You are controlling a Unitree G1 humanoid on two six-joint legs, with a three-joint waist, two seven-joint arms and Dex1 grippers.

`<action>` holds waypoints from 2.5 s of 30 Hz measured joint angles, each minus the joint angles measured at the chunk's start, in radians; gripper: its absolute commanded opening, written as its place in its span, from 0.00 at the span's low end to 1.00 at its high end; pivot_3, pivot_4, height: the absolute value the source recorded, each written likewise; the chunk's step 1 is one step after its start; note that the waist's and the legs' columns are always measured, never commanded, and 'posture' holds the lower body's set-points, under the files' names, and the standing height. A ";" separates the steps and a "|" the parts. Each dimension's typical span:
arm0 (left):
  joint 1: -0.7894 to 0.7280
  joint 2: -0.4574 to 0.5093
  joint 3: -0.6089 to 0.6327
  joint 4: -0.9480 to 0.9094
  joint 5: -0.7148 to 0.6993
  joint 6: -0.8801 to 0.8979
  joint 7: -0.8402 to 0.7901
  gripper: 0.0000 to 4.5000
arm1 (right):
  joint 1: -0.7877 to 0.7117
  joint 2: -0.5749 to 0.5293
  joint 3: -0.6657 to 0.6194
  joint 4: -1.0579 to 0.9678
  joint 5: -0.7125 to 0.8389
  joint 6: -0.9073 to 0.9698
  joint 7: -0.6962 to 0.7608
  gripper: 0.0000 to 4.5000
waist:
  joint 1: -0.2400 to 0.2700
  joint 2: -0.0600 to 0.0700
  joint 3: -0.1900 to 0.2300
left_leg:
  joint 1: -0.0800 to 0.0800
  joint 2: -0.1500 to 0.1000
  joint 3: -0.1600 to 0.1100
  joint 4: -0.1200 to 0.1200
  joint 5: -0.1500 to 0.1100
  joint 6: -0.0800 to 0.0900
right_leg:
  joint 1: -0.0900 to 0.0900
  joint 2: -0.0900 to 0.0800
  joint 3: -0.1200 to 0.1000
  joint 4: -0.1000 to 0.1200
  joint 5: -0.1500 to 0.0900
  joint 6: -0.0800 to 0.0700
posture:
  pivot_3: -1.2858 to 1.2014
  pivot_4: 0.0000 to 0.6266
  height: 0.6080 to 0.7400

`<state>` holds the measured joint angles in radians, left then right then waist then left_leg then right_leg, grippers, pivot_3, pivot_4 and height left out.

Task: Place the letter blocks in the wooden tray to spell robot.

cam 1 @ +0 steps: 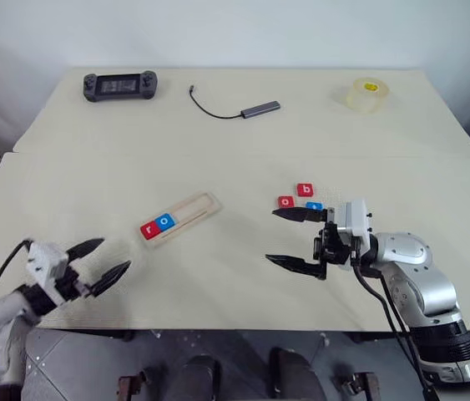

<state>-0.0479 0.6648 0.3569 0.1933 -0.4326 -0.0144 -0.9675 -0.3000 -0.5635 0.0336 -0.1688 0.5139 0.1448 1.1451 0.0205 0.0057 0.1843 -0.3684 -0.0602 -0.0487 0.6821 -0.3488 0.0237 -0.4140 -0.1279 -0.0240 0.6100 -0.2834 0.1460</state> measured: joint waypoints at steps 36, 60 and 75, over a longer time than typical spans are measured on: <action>-0.295 0.058 -0.183 0.331 0.135 -0.039 -0.164 0.76 | 0.047 -0.012 -0.038 -0.061 -0.021 0.007 -0.082 1.00 | -0.024 0.000 0.000 | 0.001 0.001 0.002 0.000 0.000 0.000 | -0.002 0.001 0.001 0.003 0.000 0.000 | 0.52 0.24 1.00; -0.521 -0.154 -0.557 0.236 0.280 -0.164 -0.328 0.76 | 0.501 -0.145 -0.370 -0.204 -0.005 0.031 -0.137 1.00 | 0.000 0.000 0.000 | 0.000 -0.001 0.004 0.001 0.000 0.002 | 0.000 0.001 0.000 0.001 0.001 0.001 | 0.52 0.24 1.00; -0.473 -0.135 -0.428 0.287 0.162 -0.166 -0.369 0.99 | 0.696 -0.062 -0.580 -0.260 0.038 0.028 -0.266 1.00 | -0.002 0.000 0.000 | 0.000 0.000 0.004 0.001 0.001 0.002 | 0.000 0.001 0.002 0.001 0.001 0.002 | 0.52 0.24 1.00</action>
<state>-0.5204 0.5303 -0.0711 0.4804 -0.2704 -0.1808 -1.3360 0.3956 -0.6258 -0.5469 -0.4289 0.5518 0.1731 0.8795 0.0185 0.0054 0.1840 -0.3683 -0.0602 -0.0452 0.6826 -0.3477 0.0262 -0.4140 -0.1270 -0.0220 0.6106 -0.2822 0.1483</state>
